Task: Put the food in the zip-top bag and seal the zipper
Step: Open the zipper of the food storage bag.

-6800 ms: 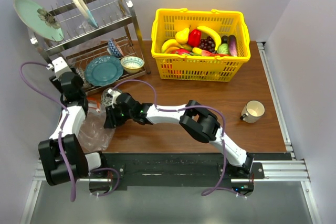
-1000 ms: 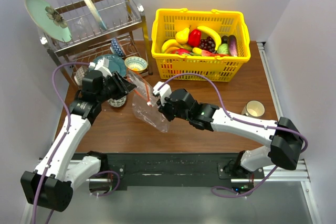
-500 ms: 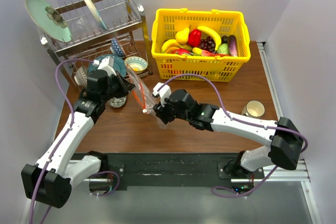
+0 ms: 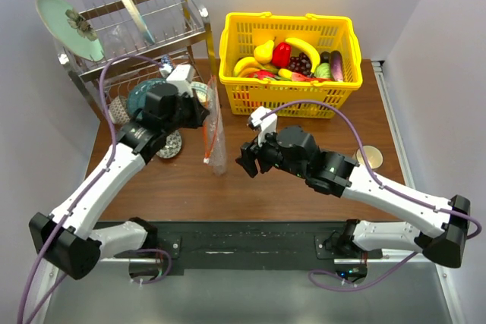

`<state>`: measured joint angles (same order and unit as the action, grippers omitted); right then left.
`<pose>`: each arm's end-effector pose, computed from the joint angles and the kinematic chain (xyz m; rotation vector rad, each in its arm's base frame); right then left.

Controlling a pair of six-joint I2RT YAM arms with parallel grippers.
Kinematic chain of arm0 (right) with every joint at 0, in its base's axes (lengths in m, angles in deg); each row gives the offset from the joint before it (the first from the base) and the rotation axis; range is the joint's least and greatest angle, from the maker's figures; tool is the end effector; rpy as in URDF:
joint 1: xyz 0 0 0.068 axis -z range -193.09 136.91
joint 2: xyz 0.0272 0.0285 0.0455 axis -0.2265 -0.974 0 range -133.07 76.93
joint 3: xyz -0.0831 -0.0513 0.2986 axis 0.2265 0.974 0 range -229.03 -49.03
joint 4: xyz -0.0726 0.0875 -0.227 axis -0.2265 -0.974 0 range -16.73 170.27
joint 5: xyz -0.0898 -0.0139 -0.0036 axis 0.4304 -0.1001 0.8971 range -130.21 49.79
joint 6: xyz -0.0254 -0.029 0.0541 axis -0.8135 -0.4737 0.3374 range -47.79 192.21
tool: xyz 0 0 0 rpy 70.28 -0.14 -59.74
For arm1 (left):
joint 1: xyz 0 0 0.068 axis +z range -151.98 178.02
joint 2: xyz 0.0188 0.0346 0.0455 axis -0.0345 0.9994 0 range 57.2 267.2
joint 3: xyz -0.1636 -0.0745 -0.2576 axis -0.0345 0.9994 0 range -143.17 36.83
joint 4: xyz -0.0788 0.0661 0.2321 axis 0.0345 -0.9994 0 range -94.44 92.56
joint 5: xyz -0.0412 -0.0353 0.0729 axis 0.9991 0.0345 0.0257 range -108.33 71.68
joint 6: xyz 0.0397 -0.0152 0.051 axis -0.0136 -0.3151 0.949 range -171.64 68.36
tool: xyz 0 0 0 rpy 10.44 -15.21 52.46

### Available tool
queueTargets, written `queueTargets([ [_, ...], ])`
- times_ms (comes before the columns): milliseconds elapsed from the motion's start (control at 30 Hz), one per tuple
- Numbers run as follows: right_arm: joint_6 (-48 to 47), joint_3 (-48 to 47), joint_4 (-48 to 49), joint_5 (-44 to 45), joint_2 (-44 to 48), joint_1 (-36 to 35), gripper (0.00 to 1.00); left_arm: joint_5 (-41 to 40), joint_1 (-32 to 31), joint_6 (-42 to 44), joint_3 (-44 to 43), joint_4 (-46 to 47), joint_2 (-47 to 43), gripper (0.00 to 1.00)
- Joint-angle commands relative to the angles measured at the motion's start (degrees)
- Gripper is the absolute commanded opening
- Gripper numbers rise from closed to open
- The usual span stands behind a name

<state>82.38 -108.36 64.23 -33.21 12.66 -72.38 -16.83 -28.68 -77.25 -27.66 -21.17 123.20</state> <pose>0.1312 0.2083 0.3838 -0.7527 1.8491 0.6811 0.2212 -0.1128 0.3933 0.0369 2.0638 -0.6012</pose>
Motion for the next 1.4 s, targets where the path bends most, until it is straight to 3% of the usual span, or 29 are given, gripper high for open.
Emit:
queueTargets([
  [0, 11.6, -6.2, -4.5, 7.5, -1.8, 0.1, 0.65, -10.3, -9.1, 3.6, -4.9, 0.3, 3.3, 0.00],
  [200, 23.5, -2.1, -0.8, 14.0, -2.3, 1.1, 0.56, -22.7, -18.8, 2.0, -0.5, 4.0, 6.3, 0.00],
  [300, 28.0, 0.7, -0.8, 18.6, -2.8, 1.5, 0.51, -23.1, -20.1, 0.4, 1.9, 5.6, 6.9, 0.00],
  [533, 30.6, 4.8, 1.7, 19.5, -5.3, 2.5, 0.47, -22.5, -21.6, -1.7, 5.8, 7.4, 4.6, 0.00],
  [767, 30.3, 8.5, 10.7, 7.8, -7.5, 5.0, 0.48, -20.3, -22.0, -3.7, 6.7, 6.6, 1.3, 0.00],
  [1133, 28.2, 13.9, 21.5, 3.3, -1.8, 5.0, 0.56, -20.0, -22.2, -3.8, 8.8, 7.7, 0.8, 0.00],
  [1200, 27.8, 13.3, 20.6, 3.5, -2.8, 5.0, 0.61, -20.0, -22.2, -3.6, 8.9, 7.7, 0.7, 0.00],
  [1367, 27.6, 10.6, 18.1, 4.0, -6.3, 5.0, 0.58, -17.9, -22.3, -3.7, 8.5, 7.7, 0.0, 0.00],
])
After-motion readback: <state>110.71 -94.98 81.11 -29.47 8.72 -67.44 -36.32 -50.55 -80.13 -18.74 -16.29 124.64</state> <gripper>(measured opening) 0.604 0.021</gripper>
